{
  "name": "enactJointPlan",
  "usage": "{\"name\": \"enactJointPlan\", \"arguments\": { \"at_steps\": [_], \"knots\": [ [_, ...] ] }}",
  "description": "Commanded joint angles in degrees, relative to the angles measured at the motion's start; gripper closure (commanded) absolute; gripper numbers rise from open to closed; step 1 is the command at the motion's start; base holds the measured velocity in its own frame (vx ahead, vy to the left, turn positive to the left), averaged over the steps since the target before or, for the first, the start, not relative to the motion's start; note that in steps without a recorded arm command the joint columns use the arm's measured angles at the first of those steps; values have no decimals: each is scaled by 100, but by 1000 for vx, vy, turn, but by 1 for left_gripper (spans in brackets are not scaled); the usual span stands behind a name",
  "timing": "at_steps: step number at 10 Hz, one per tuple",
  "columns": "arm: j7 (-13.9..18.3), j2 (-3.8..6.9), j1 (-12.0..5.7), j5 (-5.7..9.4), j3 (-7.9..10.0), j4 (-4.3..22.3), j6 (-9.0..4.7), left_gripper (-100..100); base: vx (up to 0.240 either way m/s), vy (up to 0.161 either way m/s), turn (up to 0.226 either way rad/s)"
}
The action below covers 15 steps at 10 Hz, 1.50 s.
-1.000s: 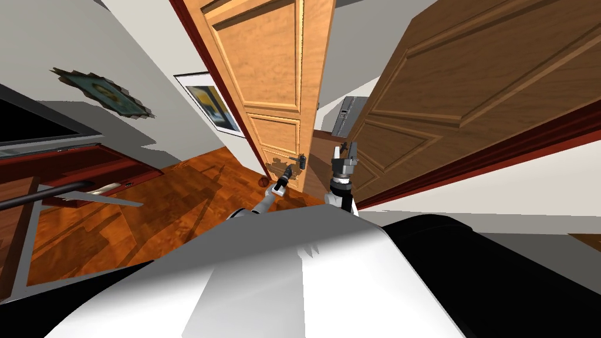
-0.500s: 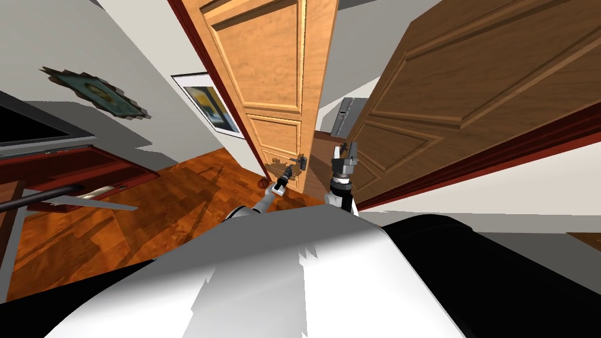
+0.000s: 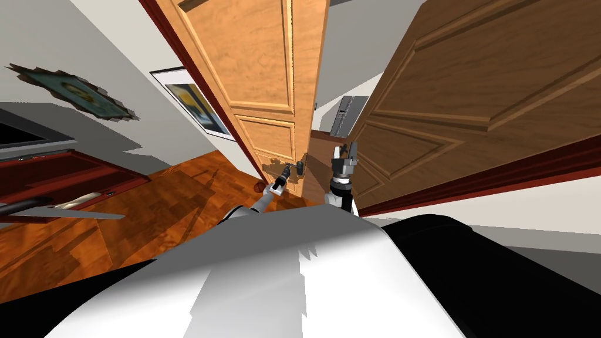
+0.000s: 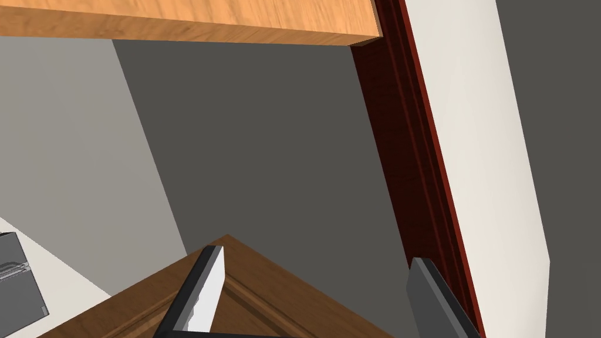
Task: Push the door open
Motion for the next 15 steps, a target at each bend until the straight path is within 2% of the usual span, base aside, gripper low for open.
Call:
{"name": "enactJointPlan", "arguments": {
  "at_steps": [1,3,4,5,10,11,15],
  "knots": [
    [-14,-75,13,4,19,-14,7,-100,163,-95,-22],
    [-29,-252,13,9,40,-2,-1,-100,159,-99,-21],
    [-18,-188,14,7,30,-9,1,-100,61,-45,1],
    [-18,-188,14,7,30,-9,1,100,-7,6,7],
    [-18,-188,14,7,30,-9,1,100,-7,6,-6],
    [-50,-114,-4,32,114,-11,8,100,77,-83,22],
    [-113,-2,-4,72,259,0,18,100,106,-145,47]
  ]
}}
